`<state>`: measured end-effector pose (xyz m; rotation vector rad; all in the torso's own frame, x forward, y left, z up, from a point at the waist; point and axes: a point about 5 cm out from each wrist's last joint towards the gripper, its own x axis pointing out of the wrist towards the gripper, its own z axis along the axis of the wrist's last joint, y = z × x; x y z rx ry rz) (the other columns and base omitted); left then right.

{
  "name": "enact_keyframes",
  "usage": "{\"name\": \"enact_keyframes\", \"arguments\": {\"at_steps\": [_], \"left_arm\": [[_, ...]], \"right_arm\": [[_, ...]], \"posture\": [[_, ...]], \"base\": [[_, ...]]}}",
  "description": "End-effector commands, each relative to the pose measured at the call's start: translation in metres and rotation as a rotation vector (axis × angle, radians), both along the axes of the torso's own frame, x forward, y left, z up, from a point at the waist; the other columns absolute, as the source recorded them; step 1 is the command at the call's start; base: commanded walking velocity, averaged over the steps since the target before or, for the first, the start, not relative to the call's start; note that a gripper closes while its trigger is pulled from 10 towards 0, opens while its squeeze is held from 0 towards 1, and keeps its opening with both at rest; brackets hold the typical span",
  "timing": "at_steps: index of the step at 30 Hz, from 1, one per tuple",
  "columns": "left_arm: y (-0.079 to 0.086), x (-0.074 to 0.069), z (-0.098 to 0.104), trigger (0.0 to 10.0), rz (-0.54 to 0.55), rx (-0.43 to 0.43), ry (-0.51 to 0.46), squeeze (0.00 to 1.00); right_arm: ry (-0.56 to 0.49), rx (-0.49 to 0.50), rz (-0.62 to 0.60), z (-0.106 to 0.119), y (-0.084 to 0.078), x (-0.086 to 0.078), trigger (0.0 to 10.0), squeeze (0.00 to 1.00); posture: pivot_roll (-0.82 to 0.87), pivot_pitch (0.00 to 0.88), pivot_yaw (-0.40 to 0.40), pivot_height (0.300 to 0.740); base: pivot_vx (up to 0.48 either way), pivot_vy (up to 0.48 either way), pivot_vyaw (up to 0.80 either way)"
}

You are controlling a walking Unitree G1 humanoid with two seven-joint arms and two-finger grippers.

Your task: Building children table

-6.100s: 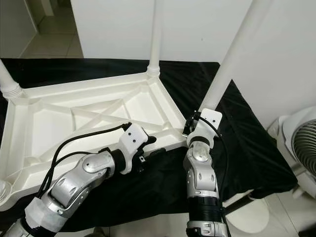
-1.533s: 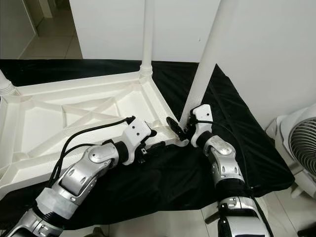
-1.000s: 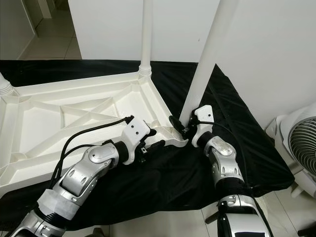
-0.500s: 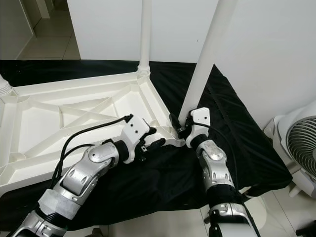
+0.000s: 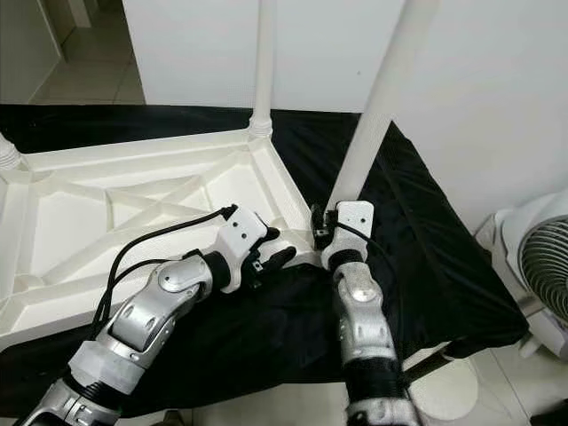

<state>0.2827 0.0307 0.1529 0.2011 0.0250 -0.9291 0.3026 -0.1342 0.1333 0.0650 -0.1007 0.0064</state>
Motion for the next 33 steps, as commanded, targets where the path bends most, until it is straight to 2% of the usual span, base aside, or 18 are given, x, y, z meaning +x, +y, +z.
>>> {"name": "enact_keyframes", "arguments": {"at_steps": [1,8,9,11,12,22,23,24,29,33], "left_arm": [[-0.001,-0.001,-0.005,10.0,0.017,0.008,0.009,0.00],[0.000,-0.002,-0.006,10.0,0.018,0.007,0.012,0.00],[0.001,-0.003,-0.006,10.0,0.018,0.006,0.013,0.00],[0.001,-0.003,-0.006,10.0,0.019,0.006,0.013,0.00],[0.002,-0.003,-0.006,10.0,0.019,0.006,0.013,0.00],[0.003,-0.003,-0.005,10.0,0.018,0.008,0.010,0.00],[0.003,-0.003,-0.004,10.0,0.018,0.007,0.008,0.00],[0.003,-0.003,-0.004,10.0,0.017,0.007,0.006,0.00],[0.004,-0.002,-0.001,10.0,0.016,0.006,0.000,0.00],[0.004,-0.001,0.000,10.0,0.016,0.006,-0.001,0.00]], "right_arm": [[0.074,0.000,0.000,-0.013,0.003,-0.004,10.0,0.00],[0.076,-0.018,-0.007,-0.011,0.003,-0.009,10.0,0.00],[0.088,-0.013,-0.002,-0.012,0.003,-0.009,10.0,0.48],[0.101,-0.010,-0.003,-0.013,0.004,-0.011,10.0,0.48],[0.102,-0.007,-0.005,-0.012,0.005,-0.011,10.0,1.00],[0.084,-0.024,0.030,-0.005,0.001,-0.004,10.0,1.00],[0.084,-0.036,0.068,-0.004,-0.002,0.000,10.0,0.43],[0.079,-0.056,0.112,-0.002,-0.005,0.004,10.0,0.00],[0.060,-0.140,0.260,0.003,-0.017,0.016,10.0,0.00],[0.059,-0.153,0.273,0.003,-0.018,0.018,10.0,0.00]], "posture": [[0.10,0.000,-0.085,0.740],[0.10,0.000,-0.087,0.740],[0.10,0.000,-0.086,0.740],[0.11,0.000,-0.084,0.740],[0.11,0.000,-0.085,0.740],[0.11,0.000,-0.084,0.740],[0.11,0.000,-0.082,0.740],[0.11,0.000,-0.081,0.740],[0.11,0.000,-0.069,0.740],[0.11,0.000,-0.069,0.740]], "base": [[0.000,0.000,0.00],[0.000,0.000,0.00],[0.000,0.000,0.00],[0.000,0.000,0.00],[0.000,0.000,0.00],[0.000,0.000,0.00],[0.000,0.000,0.00],[0.000,0.000,0.00],[0.000,0.000,0.00],[0.000,0.000,0.00]]}}
